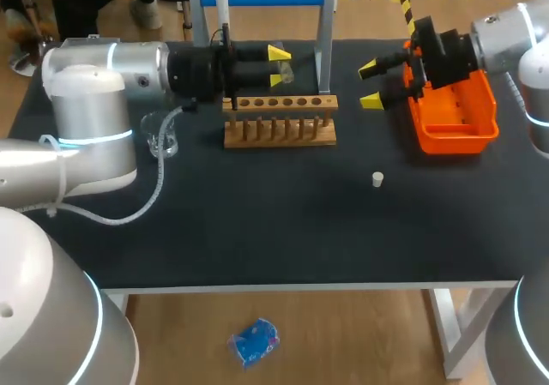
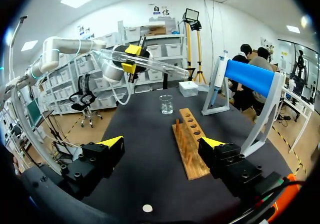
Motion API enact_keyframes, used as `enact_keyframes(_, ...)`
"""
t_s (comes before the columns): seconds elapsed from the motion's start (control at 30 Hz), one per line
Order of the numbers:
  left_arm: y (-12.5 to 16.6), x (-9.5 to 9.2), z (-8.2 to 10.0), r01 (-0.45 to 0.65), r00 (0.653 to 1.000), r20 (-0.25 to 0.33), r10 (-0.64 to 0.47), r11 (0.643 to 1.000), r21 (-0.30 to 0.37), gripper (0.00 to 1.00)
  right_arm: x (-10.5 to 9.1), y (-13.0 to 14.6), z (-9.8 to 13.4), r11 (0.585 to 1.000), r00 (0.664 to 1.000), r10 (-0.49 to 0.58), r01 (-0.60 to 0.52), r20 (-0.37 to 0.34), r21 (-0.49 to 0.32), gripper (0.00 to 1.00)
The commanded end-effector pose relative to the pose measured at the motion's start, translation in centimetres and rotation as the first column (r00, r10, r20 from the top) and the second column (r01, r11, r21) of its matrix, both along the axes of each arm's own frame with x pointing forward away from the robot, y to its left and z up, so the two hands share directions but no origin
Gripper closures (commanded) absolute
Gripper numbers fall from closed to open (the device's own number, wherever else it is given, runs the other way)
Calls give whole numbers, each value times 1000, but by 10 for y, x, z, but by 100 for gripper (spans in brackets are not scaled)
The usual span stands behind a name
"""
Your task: Invert the test tube, pick up the pipette, mount the tip to pipette, aspirate from beaker and dispense into the tube, eject the tip, return the pipette, and cap with the stopper.
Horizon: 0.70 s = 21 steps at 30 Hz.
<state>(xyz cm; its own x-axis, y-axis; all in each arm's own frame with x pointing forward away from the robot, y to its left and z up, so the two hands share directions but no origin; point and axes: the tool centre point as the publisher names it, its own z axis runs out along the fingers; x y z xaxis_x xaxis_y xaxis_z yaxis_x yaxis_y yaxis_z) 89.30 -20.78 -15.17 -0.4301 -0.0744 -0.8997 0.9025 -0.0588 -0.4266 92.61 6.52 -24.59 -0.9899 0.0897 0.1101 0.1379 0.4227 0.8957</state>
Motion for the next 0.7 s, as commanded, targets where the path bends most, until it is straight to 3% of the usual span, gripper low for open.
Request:
enact_keyframes(0.03, -4, 8, -1, 29, 1000, -7, -29, 1000, 8, 100, -1, 0, 0, 1000, 1000, 0, 0, 1, -1, 0)
enact_keyframes(0.4, -4, 8, -1, 29, 1000, -7, -29, 1000, 8, 100, -1, 0, 0, 1000, 1000, 0, 0, 1, -1, 0)
enact_keyframes(0.5, -5, 11, 2, 49, 994, -98, -48, 999, 7, 100, -1, 0, 0, 1000, 1000, 0, 0, 1, -1, 0)
enact_keyframes(0.57, -4, 15, 2, 60, 980, -189, -59, 998, 0, 100, -1, 0, 0, 1000, 1000, 0, 0, 1, -1, 0)
enact_keyframes(0.6, -4, 16, 3, 71, 972, -223, -73, 997, -18, 100, -1, 0, 0, 1000, 1000, 0, 0, 1, -1, 0)
enact_keyframes(0.63, -5, 18, 3, 91, 950, -295, -99, 995, -39, 100, -1, 0, 0, 1000, 1000, 0, 0, 1, -1, 0)
enact_keyframes(0.67, -5, 18, 2, 93, 947, -305, -101, 995, -41, 100, -1, 0, 0, 1000, 1000, 0, 0, 1, -1, 0)
enact_keyframes(0.7, -5, 20, 4, 103, 924, -359, -133, 989, -102, 100, -1, 0, 0, 1000, 1000, 0, 0, 1, -1, 0)
